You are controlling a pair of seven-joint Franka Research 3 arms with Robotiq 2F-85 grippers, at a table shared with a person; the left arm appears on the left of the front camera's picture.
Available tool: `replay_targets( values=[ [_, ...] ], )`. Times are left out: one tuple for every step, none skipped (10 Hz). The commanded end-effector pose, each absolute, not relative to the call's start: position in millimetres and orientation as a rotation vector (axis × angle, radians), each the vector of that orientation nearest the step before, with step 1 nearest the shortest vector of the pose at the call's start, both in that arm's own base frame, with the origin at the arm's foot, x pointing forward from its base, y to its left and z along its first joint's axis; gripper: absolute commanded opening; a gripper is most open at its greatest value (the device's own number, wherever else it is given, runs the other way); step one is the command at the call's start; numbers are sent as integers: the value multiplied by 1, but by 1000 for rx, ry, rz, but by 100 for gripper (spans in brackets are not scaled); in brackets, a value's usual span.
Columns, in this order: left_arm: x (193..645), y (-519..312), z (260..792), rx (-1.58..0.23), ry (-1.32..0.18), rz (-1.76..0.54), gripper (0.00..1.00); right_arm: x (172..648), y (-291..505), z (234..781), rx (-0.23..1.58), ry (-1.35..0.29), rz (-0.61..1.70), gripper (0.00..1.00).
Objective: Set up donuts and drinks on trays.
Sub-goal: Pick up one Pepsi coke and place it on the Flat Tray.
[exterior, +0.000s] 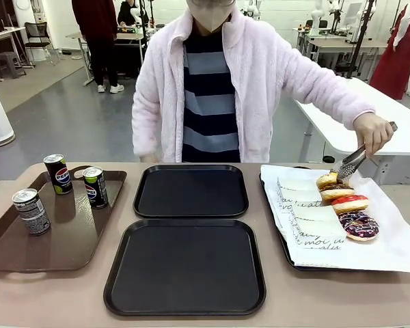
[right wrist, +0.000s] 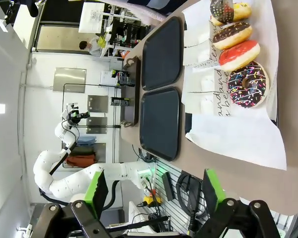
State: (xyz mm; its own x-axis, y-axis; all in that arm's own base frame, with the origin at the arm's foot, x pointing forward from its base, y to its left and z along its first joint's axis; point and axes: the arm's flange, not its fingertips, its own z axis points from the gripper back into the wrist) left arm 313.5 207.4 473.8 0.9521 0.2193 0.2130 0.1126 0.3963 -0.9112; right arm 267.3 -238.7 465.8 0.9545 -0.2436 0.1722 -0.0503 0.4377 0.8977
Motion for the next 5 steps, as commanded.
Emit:
replay_targets(
  values=[
    [352,191,496,-1025,-198,-20,100,268,-239,465,1129,-304,-113,100],
    [376,180,520,-894,-178,-32,100,268,-239,465,1129,-304,-113,100],
    [372,170,542,-752,-126,-56,100,268,-239,465,1129,-304,-113,100],
    [366,161,554,-605,-48,-85,100,268,-239,465,1129,-304,-113,100],
    [378,144,561,-460,12,-107,100,268,-239,465,1129,-304,-113,100]
  ],
)
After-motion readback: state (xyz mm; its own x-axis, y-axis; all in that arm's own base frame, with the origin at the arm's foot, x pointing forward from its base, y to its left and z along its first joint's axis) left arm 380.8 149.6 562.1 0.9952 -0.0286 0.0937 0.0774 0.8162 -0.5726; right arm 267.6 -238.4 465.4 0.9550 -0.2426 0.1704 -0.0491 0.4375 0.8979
